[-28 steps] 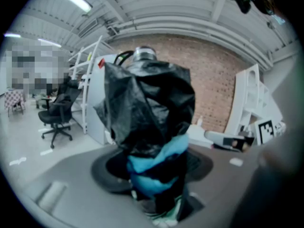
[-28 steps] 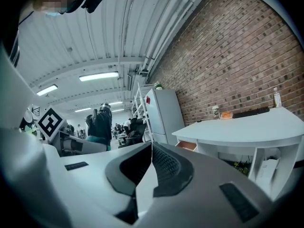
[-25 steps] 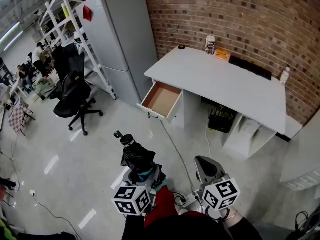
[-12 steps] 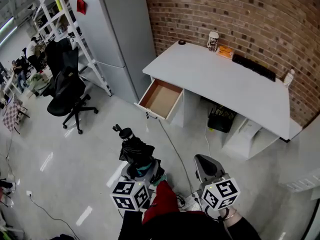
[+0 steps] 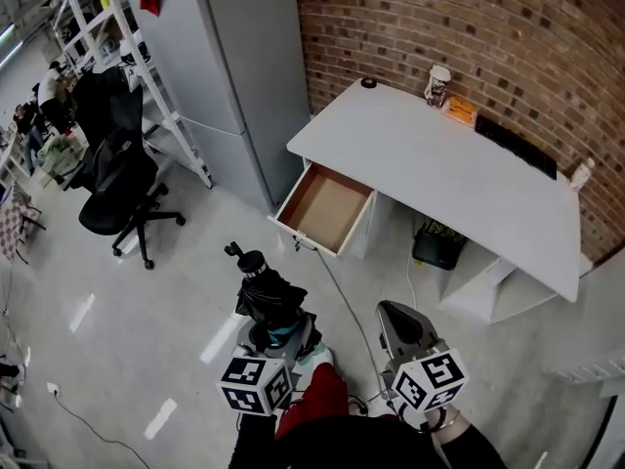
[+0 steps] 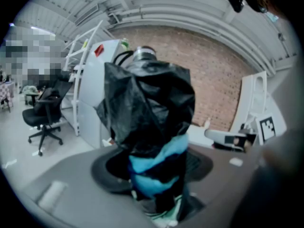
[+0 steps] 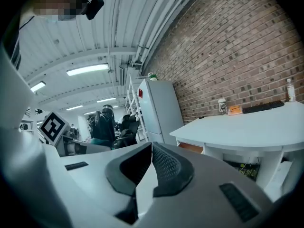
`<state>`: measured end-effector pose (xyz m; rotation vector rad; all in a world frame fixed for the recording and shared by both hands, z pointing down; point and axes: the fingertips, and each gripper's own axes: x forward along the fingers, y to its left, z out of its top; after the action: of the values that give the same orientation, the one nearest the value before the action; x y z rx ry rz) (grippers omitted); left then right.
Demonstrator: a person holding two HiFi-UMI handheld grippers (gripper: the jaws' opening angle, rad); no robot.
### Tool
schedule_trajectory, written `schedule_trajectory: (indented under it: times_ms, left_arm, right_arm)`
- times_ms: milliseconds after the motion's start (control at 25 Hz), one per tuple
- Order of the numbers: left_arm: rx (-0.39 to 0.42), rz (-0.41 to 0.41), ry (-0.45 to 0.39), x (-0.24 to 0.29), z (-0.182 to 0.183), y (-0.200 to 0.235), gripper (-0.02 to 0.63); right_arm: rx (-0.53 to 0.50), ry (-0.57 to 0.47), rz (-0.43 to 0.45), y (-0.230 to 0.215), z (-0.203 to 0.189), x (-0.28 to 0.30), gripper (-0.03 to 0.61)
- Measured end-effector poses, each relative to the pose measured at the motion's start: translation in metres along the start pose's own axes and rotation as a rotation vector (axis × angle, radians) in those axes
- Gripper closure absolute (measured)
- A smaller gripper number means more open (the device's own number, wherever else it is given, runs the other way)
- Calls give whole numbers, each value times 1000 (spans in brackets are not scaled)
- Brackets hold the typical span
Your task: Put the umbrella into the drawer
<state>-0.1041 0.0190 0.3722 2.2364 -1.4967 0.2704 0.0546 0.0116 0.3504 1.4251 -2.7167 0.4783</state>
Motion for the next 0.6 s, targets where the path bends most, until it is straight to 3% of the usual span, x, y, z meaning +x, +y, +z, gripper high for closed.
schedule_trajectory:
  times_ms: [280, 600]
  left_arm:
    - [3, -15, 31, 44, 27, 58, 356]
    - [-21, -26, 51, 80, 42, 104, 356]
  right_arm:
    - [22, 18, -29, -6, 7, 79, 568]
    - [24, 47, -52, -11, 10, 131, 568]
